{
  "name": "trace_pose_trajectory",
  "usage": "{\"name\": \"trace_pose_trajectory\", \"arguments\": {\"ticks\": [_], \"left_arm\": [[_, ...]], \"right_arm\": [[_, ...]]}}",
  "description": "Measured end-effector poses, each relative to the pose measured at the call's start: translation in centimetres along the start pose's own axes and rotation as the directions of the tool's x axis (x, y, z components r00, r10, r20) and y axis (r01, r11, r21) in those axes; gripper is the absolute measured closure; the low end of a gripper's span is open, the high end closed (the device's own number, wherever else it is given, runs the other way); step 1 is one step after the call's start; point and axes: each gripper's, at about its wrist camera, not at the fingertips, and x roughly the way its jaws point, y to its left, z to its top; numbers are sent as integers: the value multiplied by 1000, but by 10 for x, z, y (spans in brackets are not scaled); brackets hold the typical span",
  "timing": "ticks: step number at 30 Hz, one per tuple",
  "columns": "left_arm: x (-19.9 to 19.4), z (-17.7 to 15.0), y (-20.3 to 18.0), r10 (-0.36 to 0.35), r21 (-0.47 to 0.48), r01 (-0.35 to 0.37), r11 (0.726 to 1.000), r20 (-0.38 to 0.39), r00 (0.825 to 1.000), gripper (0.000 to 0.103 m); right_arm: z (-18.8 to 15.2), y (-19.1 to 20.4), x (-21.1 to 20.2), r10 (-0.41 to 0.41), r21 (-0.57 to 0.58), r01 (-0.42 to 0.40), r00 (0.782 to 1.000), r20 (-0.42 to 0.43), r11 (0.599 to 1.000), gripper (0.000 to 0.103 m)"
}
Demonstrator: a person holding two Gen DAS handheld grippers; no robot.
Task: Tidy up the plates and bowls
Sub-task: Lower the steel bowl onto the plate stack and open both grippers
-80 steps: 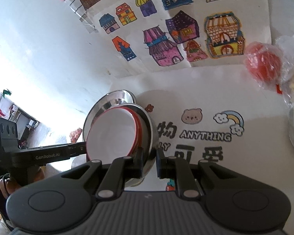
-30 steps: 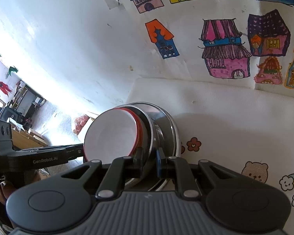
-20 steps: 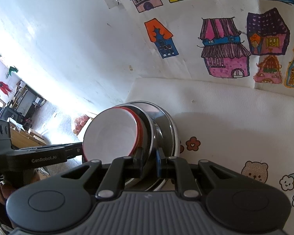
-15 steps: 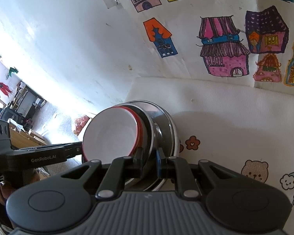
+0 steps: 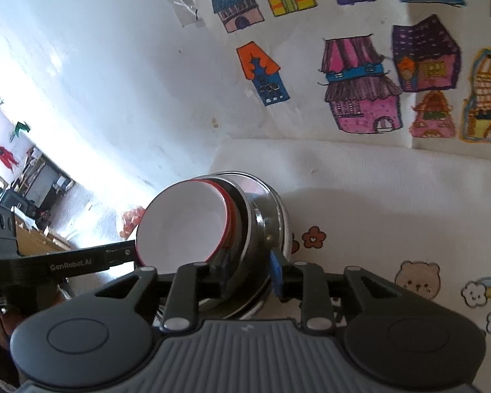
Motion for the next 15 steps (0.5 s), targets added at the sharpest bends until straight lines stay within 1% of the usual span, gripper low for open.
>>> {"name": "trace_pose_trajectory", "arguments": {"ticks": [3, 5, 6, 8, 9, 11, 12, 13, 15], "left_arm": [[-4, -8, -3, 6, 8, -6, 1000, 19, 1000, 75], [-7, -13, -6, 13, 11, -13, 1000, 34, 999, 74], [-9, -16, -8, 18, 15, -18, 1000, 44, 999, 74], [-13, -22, -11, 29, 21, -30, 999, 64, 998, 71], [-16, -26, -14, 43, 27, -45, 999, 80, 996, 68], [-23, -35, -18, 80, 38, -84, 996, 107, 991, 43], [-26, -39, -19, 72, 45, -78, 996, 119, 990, 37], [-30, -46, -20, 62, 51, -69, 996, 132, 989, 29], [-35, -57, -22, 68, 54, -77, 996, 152, 986, 27]], "right_arm": [[-8, 1, -8, -17, -13, 17, 999, 33, 1000, 64], [-14, 3, -15, -21, -17, 22, 998, 54, 1000, 58], [-17, 4, -18, -23, -23, 25, 998, 65, 999, 56], [-25, 7, -26, -34, -35, 38, 995, 95, 999, 48], [-29, 9, -30, -37, -42, 41, 993, 112, 998, 47], [-40, 11, -39, -42, -49, 50, 988, 147, 998, 40], [-46, 13, -43, -41, -54, 51, 986, 164, 997, 38], [-52, 15, -46, -43, -58, 54, 983, 177, 997, 36], [-64, 19, -52, -48, -66, 62, 978, 202, 996, 33]]}}
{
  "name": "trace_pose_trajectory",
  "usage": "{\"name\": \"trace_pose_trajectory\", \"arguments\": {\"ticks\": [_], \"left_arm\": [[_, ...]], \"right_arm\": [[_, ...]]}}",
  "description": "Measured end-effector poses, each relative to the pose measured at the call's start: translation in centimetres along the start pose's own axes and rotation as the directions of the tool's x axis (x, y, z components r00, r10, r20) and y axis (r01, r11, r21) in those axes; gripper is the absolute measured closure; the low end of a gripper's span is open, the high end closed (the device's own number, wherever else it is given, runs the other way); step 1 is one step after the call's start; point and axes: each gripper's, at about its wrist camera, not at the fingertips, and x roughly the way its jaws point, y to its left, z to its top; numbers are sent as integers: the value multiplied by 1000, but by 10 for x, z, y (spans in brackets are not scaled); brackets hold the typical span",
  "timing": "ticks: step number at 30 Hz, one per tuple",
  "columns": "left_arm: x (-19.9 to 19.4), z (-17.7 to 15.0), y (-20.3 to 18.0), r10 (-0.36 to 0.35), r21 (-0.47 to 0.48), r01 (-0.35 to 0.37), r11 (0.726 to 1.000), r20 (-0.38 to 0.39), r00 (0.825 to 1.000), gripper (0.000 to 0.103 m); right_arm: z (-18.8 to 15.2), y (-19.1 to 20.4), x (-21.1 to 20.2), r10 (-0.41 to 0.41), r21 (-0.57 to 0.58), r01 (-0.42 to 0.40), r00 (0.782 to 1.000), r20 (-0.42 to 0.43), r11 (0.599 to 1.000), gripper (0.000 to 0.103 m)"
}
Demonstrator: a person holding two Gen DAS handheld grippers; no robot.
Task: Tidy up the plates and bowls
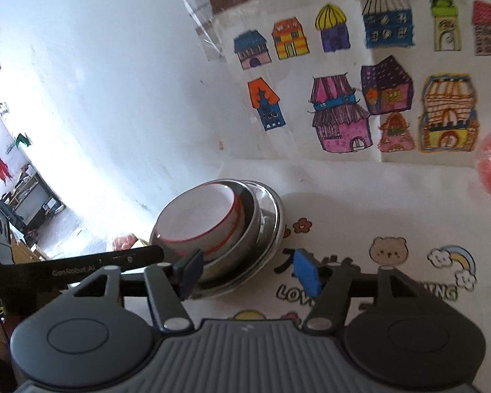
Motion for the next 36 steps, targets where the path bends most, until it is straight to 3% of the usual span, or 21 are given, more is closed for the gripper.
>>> {"name": "trace_pose_trajectory", "arguments": {"ticks": [7, 12, 16, 23, 36], "left_arm": [[-10, -23, -4, 4, 9, -4, 1000, -22, 1000, 24], [-28, -43, -8, -8, 12, 8, 1000, 14, 1000, 23], [-47, -59, -15, -12, 25, 10, 1000, 77, 997, 13], [-78, -87, -28, 0, 93, -18, 995, 186, 982, 5], [-93, -125, -33, 26, 105, -54, 993, 252, 967, 1]], "right_arm": [[-28, 7, -26, -15, 4, 15, 999, 40, 1000, 31], [-46, 11, -44, -29, 1, 29, 995, 94, 1000, 24], [-63, 18, -61, -58, -22, 63, 986, 156, 998, 17], [-94, 31, -88, -134, -59, 154, 957, 258, 986, 8], [-136, 40, -116, -269, -34, 301, 894, 358, 953, 0]]}}
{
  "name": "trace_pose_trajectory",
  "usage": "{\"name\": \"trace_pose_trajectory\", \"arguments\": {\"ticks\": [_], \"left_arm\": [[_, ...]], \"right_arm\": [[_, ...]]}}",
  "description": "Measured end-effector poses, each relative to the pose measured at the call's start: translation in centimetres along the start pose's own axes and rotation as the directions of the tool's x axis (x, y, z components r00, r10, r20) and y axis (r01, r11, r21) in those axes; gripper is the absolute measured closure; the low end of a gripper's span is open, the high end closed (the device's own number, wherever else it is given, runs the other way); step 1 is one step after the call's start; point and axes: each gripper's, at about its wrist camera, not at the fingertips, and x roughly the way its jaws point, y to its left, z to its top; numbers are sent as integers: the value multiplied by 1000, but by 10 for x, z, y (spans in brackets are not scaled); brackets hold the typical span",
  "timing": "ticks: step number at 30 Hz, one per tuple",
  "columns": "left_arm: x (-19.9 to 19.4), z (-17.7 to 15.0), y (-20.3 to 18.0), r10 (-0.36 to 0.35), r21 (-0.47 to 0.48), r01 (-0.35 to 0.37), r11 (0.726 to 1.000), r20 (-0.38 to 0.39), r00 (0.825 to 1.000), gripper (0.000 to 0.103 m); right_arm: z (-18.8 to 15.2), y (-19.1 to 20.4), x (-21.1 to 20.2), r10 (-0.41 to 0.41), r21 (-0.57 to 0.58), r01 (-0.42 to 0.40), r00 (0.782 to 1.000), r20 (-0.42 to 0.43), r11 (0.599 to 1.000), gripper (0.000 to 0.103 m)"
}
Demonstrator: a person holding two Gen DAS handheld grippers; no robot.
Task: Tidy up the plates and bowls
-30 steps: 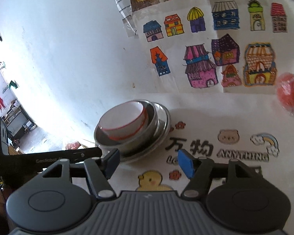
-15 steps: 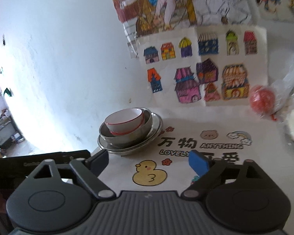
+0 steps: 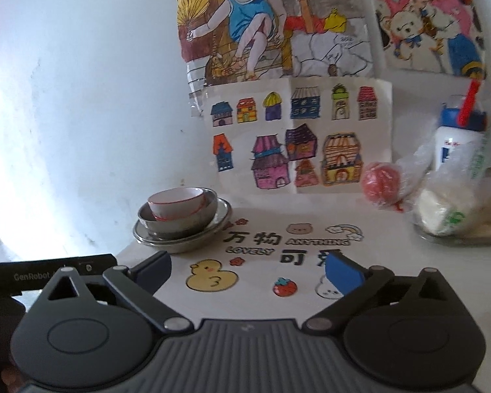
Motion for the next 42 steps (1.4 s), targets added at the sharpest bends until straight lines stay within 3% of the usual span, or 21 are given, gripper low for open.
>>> {"name": "trace_pose_trajectory", "arguments": {"ticks": [11, 42], "left_arm": [[-14, -19, -4, 18, 7, -18, 1000, 18, 1000, 1], [-17, -27, -5, 23, 29, -24, 999, 37, 999, 1]], "right_arm": [[-24, -4, -19, -70, 17, 70, 997, 26, 997, 0], [-33, -11, -24, -113, 40, 111, 993, 43, 993, 0]]}}
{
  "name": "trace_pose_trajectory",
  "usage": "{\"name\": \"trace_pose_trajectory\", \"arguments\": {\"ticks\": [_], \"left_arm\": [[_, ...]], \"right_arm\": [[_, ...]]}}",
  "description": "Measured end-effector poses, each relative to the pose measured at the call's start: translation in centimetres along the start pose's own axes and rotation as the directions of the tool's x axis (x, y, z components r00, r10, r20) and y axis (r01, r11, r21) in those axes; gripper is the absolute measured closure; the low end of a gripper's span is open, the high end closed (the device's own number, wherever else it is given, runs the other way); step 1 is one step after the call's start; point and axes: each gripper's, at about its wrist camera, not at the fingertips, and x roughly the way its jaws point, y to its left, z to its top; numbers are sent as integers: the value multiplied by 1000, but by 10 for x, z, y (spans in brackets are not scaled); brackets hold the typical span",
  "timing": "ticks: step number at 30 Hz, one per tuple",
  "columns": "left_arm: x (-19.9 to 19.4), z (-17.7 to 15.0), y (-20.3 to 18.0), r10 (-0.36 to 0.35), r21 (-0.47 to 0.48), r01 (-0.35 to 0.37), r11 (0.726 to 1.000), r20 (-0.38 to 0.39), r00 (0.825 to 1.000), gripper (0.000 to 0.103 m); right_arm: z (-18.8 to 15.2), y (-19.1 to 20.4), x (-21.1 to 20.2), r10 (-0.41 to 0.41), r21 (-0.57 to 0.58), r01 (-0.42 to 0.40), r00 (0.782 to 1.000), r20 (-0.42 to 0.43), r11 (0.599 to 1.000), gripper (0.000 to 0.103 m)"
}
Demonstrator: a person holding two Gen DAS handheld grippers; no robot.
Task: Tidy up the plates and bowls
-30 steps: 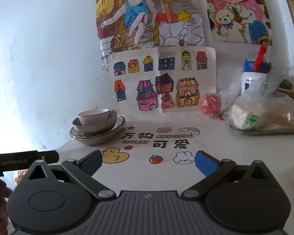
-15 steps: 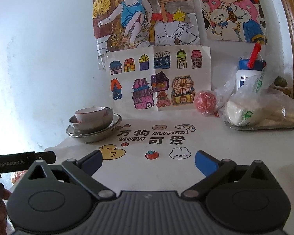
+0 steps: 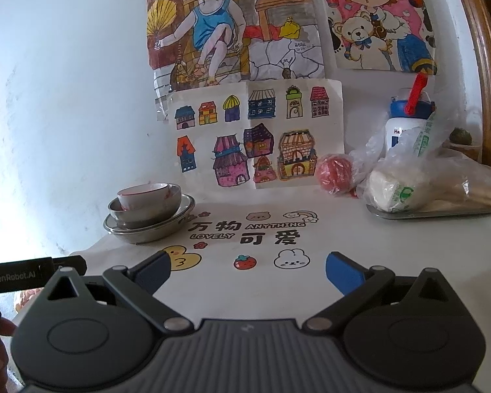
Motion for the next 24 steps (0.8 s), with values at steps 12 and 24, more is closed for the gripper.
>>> {"name": "trace_pose_trajectory", "arguments": {"ticks": [12, 24], "left_arm": [[4, 0, -3, -8, 14, 8, 1000, -6, 1000, 1], [7, -1, -5, -4, 18, 4, 1000, -15, 1000, 1]], "right_arm": [[0, -1, 1, -5, 2, 5, 1000, 3, 1000, 0], [0, -3, 1, -9, 3, 9, 1000, 7, 1000, 0]]}}
